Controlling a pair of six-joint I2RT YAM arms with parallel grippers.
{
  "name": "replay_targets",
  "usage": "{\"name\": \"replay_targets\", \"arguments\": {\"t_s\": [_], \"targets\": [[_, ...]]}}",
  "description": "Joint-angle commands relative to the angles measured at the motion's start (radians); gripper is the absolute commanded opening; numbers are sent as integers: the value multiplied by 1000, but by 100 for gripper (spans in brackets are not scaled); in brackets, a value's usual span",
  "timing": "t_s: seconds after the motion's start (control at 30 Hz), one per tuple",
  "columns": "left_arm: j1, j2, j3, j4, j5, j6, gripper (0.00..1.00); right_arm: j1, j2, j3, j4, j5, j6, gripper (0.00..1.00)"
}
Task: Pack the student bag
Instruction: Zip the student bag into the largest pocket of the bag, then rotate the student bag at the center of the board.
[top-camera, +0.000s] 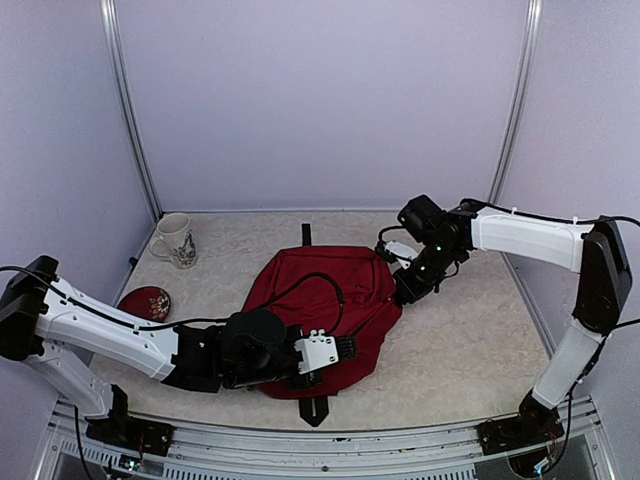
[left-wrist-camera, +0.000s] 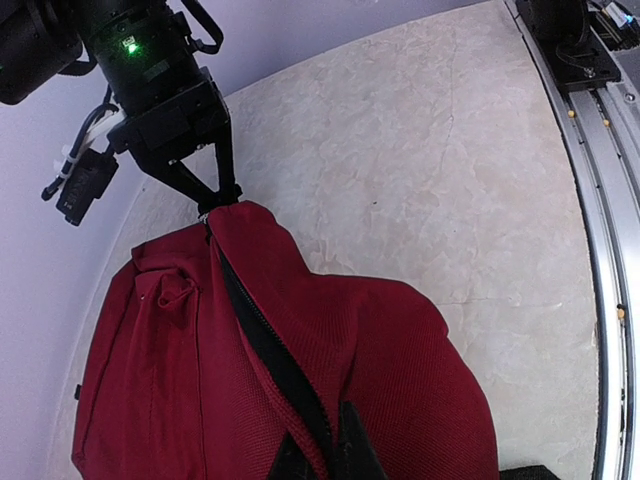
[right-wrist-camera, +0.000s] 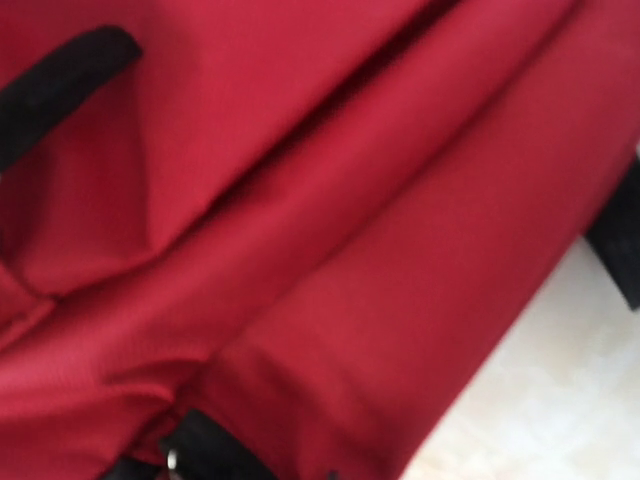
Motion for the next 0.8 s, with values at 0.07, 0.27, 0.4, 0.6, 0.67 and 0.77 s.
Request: {"name": "replay_targets", "arguments": {"t_s": [0.07, 0.27, 0.4, 0.6, 0.67, 0.77], "targets": [[-102, -62, -38, -116, 202, -24, 0, -188, 96, 33, 153, 404, 5, 0], [-101, -37, -17, -38, 225, -40, 0, -186, -21, -66, 208, 87, 3, 0], [-94, -6, 28, 10, 196, -56, 35, -186, -147, -152, 247, -147, 25, 33], [-66, -51, 133, -75, 170, -93, 93, -188, -299, -216, 227, -184, 106, 49], [-23, -95, 160, -115, 227, -136, 99, -188, -331, -237, 225, -162, 147, 51], [95, -170, 165, -137, 340, -245, 99, -181, -370, -360, 347, -231, 277, 65]]}}
